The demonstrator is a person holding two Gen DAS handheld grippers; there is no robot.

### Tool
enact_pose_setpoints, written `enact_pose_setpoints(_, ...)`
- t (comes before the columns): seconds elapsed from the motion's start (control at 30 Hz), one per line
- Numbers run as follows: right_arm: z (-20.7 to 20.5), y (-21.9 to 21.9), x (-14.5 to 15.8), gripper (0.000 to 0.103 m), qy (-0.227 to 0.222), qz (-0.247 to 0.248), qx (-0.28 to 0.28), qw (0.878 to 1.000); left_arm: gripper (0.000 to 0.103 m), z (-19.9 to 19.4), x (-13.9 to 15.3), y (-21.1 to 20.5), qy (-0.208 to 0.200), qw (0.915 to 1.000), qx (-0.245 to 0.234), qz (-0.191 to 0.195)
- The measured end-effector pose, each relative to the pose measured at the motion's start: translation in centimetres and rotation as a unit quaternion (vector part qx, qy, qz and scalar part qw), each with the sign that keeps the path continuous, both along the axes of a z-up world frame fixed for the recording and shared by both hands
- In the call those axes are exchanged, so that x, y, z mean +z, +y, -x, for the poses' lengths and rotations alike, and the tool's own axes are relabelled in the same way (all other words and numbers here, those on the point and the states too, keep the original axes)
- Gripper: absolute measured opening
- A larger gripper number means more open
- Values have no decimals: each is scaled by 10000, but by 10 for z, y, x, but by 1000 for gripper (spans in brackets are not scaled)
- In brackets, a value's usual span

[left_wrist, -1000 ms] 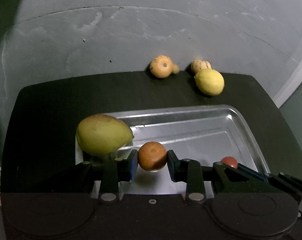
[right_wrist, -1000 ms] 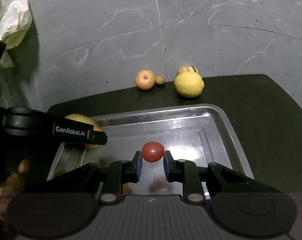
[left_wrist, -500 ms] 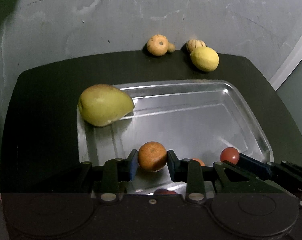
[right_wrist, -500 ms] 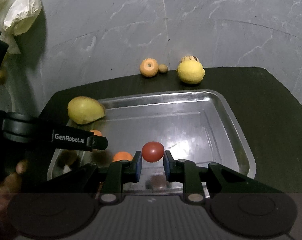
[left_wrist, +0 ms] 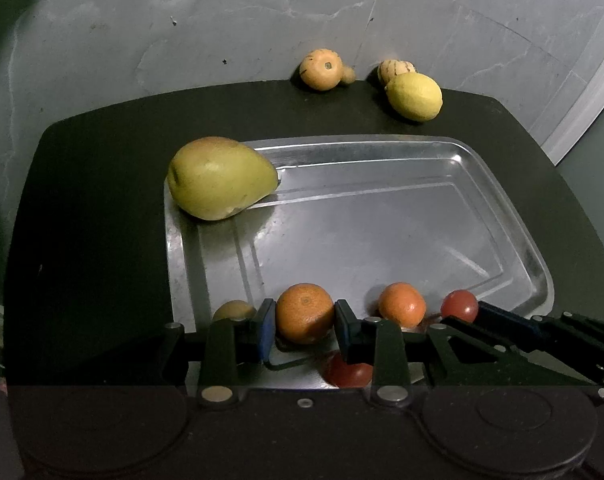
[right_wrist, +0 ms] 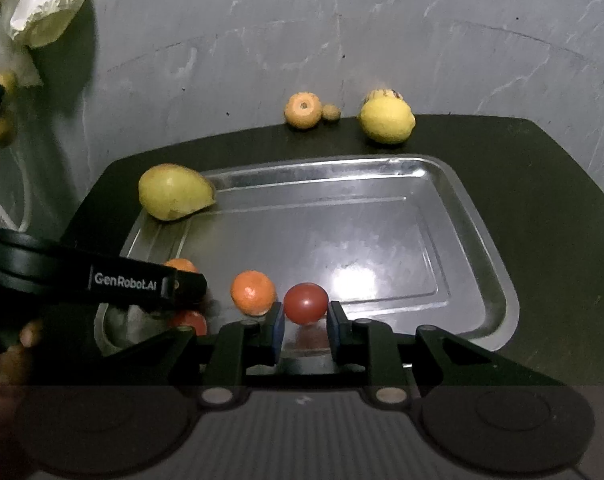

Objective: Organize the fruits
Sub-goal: 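Carry the orange fruit with the left tool while the right tool carries the red tomato over the tray, then open the left tool over the tray while the right tool releases the red tomato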

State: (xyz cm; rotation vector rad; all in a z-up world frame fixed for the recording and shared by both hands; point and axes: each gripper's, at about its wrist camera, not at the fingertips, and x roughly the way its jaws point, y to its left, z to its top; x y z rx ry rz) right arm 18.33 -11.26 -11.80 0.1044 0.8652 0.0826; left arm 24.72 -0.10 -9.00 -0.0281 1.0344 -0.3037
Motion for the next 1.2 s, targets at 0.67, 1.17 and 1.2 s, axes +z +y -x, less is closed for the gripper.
enact_pose_setpoints(0.67,-3,0,-4,26,169,27,165,9997,33,2,1,1,60,10000,6,29)
enact_pose_setpoints(1.17,-1,2,0,43,137,48,195,9997,39,4,7,5,41,9999,36,117)
enact_pose_setpoints(1.2,0,2,1,46,128,53,191,9997,41,5,9,6,36,9999,51,125)
